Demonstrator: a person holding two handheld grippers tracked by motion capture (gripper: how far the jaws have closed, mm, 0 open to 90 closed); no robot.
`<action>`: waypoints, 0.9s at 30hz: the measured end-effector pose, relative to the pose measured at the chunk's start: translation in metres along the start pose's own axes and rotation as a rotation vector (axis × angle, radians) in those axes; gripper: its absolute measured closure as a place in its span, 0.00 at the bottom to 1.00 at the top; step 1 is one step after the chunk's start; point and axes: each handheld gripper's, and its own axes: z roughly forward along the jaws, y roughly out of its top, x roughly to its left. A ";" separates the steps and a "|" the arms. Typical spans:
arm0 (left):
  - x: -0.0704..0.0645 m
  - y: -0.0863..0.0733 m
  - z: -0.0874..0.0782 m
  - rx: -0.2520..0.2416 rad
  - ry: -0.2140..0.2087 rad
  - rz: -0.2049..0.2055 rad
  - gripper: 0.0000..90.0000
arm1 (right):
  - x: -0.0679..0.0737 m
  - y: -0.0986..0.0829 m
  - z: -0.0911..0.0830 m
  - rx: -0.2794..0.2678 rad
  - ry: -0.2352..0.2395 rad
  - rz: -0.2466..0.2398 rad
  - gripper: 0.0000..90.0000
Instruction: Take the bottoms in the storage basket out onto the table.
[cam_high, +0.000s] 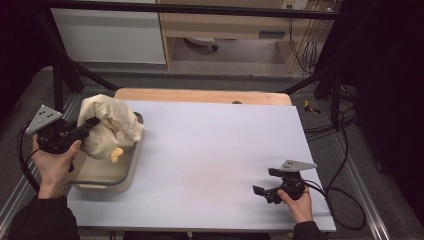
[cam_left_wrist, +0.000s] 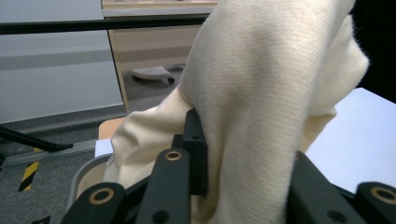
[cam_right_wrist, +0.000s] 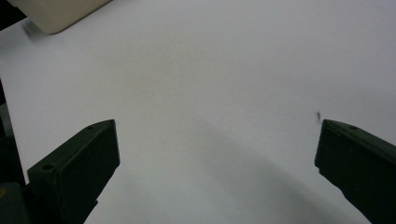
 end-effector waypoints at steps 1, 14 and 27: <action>-0.001 0.000 0.000 0.000 -0.002 0.001 0.83 | 0.000 0.000 0.000 -0.001 0.000 0.000 0.00; -0.012 0.004 0.005 0.000 -0.027 0.016 0.83 | 0.000 0.000 0.000 0.002 0.000 0.000 0.00; -0.026 0.006 0.012 -0.002 -0.061 0.027 0.83 | 0.000 0.000 0.000 0.001 0.001 -0.003 0.00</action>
